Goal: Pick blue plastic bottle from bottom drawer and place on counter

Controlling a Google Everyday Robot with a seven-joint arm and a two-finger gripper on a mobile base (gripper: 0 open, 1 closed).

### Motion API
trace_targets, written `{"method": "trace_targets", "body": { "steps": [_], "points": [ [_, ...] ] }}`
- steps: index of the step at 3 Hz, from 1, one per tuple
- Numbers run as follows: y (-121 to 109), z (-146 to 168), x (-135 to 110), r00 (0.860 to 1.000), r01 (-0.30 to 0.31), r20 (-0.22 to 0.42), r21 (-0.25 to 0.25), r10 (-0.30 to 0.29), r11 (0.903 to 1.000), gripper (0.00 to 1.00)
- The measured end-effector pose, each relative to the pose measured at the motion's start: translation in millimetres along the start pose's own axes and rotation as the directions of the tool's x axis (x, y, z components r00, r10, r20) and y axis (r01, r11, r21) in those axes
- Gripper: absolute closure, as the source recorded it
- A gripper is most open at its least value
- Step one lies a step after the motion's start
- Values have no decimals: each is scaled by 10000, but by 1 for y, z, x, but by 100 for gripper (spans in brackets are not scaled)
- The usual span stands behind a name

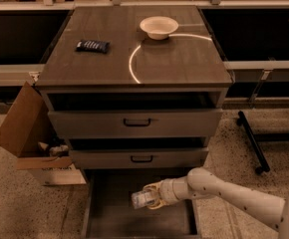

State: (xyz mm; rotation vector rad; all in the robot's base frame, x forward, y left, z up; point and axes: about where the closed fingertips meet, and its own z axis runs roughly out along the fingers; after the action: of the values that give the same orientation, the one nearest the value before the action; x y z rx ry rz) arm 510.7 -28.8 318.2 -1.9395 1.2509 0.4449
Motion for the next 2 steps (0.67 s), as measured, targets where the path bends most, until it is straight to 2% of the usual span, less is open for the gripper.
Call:
{"method": "trace_targets", "body": {
  "steps": [1,2],
  "points": [
    [-6,-23,-7,9998,176,-47,128,-175,9998,100],
    [-21,-63,-19,9984,547,-117,203,-544,9983,100]
  ]
}}
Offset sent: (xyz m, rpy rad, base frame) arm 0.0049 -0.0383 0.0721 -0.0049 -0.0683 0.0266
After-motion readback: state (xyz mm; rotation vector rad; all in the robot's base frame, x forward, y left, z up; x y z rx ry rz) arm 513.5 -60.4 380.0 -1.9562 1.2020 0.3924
